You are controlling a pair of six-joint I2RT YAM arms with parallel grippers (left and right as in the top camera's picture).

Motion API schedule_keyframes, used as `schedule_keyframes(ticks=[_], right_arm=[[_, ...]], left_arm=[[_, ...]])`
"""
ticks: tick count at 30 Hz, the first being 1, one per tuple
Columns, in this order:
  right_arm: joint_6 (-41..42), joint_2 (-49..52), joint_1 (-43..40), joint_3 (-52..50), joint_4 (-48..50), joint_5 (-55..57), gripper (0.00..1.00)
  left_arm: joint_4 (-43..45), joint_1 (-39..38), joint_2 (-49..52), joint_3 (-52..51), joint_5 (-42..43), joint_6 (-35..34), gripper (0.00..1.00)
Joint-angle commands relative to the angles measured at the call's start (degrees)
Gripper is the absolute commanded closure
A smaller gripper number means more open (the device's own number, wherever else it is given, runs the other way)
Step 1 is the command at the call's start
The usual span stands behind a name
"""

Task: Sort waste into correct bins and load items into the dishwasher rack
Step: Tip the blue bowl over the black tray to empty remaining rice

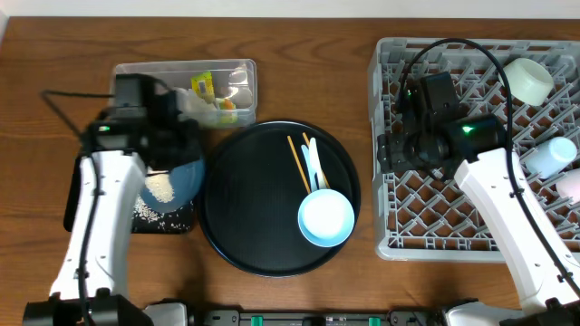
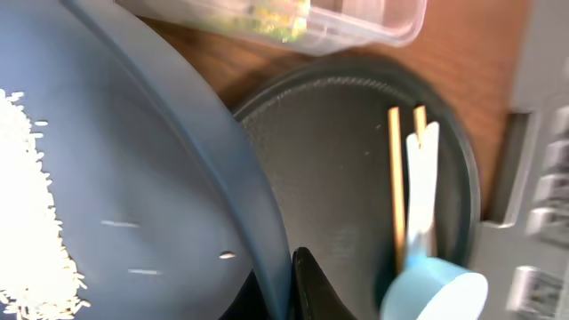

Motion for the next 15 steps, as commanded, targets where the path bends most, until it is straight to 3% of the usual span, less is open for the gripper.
schedule_keyframes(ticks=[1,15], right_arm=[[0.8,-0.3,0.4,0.1,-0.2,0.6,0.22],[0.8,-0.3,0.4,0.1,-0.2,0.6,0.22]], left_arm=[[-0.2,5.6,-0.6,-0.2,12.3,3.7,0.94],[0.2,26.4,-0.4,-0.7,35.7,6.6,0.94]])
